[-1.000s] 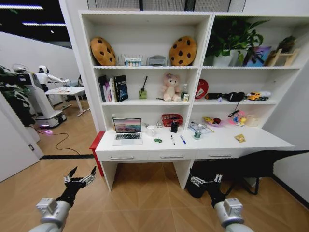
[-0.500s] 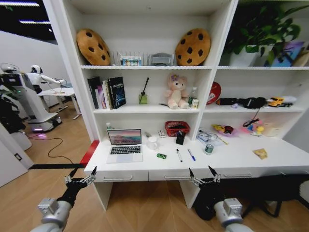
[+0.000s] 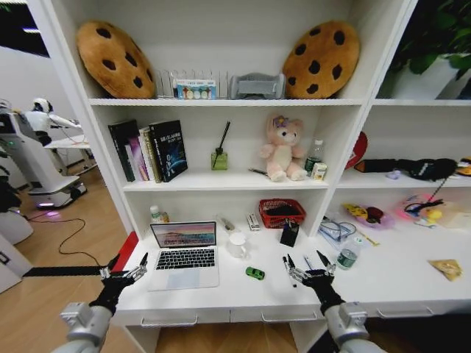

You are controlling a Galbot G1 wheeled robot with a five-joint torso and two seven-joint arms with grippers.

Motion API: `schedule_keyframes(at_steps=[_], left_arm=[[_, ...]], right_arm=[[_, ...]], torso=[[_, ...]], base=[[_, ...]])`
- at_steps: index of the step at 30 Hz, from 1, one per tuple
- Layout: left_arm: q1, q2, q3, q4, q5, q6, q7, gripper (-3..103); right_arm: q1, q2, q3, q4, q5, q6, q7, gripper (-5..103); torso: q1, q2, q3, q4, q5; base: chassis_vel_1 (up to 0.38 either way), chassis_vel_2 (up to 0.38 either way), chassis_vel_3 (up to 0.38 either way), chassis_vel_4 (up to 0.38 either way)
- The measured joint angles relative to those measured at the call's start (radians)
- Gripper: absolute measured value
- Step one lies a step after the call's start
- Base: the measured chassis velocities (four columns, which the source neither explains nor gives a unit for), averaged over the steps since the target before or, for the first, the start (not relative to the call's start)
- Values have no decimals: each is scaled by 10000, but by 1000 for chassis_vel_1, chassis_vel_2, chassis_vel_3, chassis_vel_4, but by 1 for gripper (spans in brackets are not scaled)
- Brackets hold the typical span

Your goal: Organize the objects on the table.

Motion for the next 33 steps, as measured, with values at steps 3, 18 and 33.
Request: schedule_keyframes(at_steps=[3, 18, 33], left_arm=[[-253, 257, 89, -267, 122, 140, -124, 78], [-2103, 2339, 1495, -312, -1933, 2464, -1775, 19], [-7272, 3963, 5168, 1689, -5112, 4785, -4754, 0]], right_arm=[[-16, -43, 43, -19, -25, -25, 34, 100], [432, -649, -63, -450, 186, -455, 536, 100], [733, -2261, 64, -1434, 878, -464, 592, 100]], torso=[[-13, 7, -5, -1, 5], [1, 1, 0, 1, -1], [1, 1, 1, -1, 3]], base=[[63, -68, -61, 11], [8, -15, -10, 12], [0, 0, 0, 0]])
